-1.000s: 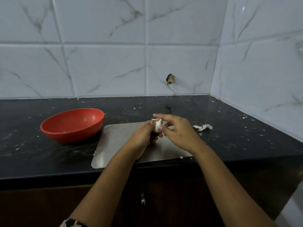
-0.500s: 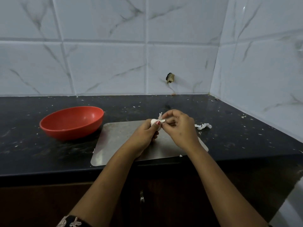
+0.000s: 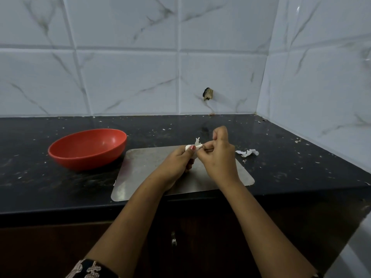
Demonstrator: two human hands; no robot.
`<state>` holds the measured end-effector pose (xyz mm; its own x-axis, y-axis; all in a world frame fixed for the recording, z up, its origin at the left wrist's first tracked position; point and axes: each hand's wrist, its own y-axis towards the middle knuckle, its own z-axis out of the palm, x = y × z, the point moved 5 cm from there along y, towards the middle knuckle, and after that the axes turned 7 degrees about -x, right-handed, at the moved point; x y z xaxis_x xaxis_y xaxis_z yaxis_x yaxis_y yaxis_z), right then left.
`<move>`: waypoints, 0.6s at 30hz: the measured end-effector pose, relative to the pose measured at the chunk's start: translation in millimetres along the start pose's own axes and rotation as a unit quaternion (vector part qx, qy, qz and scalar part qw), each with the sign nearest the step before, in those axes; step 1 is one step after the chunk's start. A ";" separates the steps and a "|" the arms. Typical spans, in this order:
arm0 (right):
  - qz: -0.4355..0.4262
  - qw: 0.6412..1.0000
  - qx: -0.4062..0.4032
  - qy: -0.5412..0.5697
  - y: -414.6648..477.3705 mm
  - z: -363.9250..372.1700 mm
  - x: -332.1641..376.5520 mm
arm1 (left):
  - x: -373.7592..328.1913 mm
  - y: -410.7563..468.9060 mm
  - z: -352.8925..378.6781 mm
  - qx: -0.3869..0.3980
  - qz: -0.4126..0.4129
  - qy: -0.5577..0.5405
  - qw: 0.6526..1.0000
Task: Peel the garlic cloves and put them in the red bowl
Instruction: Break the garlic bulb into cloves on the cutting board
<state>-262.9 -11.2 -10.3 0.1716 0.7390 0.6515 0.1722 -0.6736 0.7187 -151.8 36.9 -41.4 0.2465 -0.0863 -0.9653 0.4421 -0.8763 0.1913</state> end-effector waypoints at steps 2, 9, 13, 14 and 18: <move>0.081 0.995 0.015 0.059 2.3 -1.8 -9.1 | -0.9 -0.6 -0.1 -0.009 -0.010 -0.021 1.000; 0.165 0.970 0.059 0.170 -1.4 1.1 -15.8 | -3.9 -2.6 -3.3 -0.089 -0.013 -0.057 0.994; 0.203 0.945 0.083 0.244 -3.1 3.1 -14.4 | -4.8 0.0 -5.6 -0.111 -0.038 -0.092 0.989; 0.227 0.927 0.090 0.286 -2.9 4.2 -15.6 | -3.8 1.1 -5.3 -0.111 -0.045 -0.083 0.989; 0.302 0.855 0.112 0.407 -2.9 7.2 -17.6 | -1.5 1.5 -3.9 -0.096 -0.078 -0.063 0.990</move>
<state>-259.4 -22.4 -25.7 -0.4218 -0.0422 0.9057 0.4870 -0.8532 0.1871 -148.2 37.6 -39.0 0.0579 -0.0259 -0.9980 0.6255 -0.7782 0.0565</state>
